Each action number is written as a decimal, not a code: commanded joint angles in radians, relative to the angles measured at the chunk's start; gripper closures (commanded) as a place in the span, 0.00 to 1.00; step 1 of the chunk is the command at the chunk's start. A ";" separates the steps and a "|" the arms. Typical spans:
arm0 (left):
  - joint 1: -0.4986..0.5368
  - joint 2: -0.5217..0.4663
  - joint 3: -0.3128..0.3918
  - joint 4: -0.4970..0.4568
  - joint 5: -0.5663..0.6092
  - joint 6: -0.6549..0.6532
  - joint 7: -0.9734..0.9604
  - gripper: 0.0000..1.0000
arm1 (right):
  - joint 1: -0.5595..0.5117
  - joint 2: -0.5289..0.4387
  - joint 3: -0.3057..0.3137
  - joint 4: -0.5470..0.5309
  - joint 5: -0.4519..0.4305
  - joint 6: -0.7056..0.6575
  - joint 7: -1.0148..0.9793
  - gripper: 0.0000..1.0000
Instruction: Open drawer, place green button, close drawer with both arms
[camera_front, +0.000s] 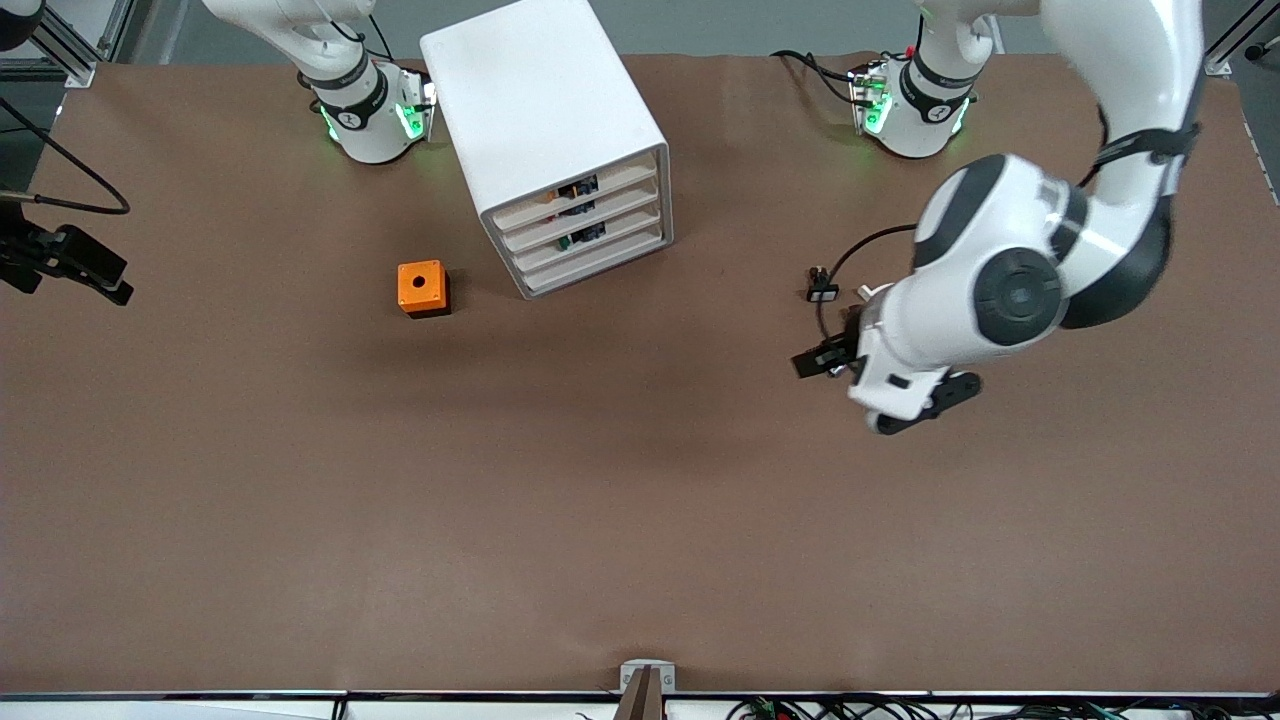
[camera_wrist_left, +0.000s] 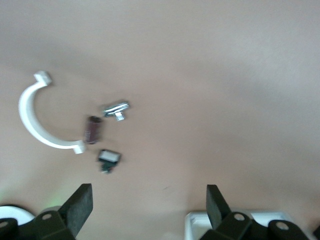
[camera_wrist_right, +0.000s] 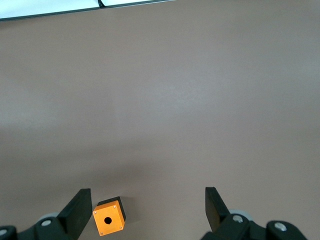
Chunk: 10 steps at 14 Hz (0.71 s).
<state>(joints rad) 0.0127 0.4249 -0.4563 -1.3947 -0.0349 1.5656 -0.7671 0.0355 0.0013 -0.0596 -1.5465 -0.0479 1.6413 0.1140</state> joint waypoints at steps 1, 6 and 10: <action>0.093 -0.096 0.002 -0.041 -0.059 -0.112 0.210 0.00 | -0.017 0.020 0.014 0.032 -0.001 -0.020 -0.019 0.00; 0.003 -0.262 0.286 -0.151 -0.065 -0.226 0.526 0.00 | -0.019 0.022 0.017 0.036 0.003 -0.018 -0.022 0.00; -0.016 -0.398 0.422 -0.330 -0.065 -0.181 0.701 0.00 | -0.031 0.022 0.014 0.036 0.066 -0.020 -0.013 0.00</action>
<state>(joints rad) 0.0171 0.1370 -0.0903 -1.5830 -0.0821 1.3350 -0.1305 0.0330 0.0100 -0.0602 -1.5393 -0.0091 1.6399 0.1069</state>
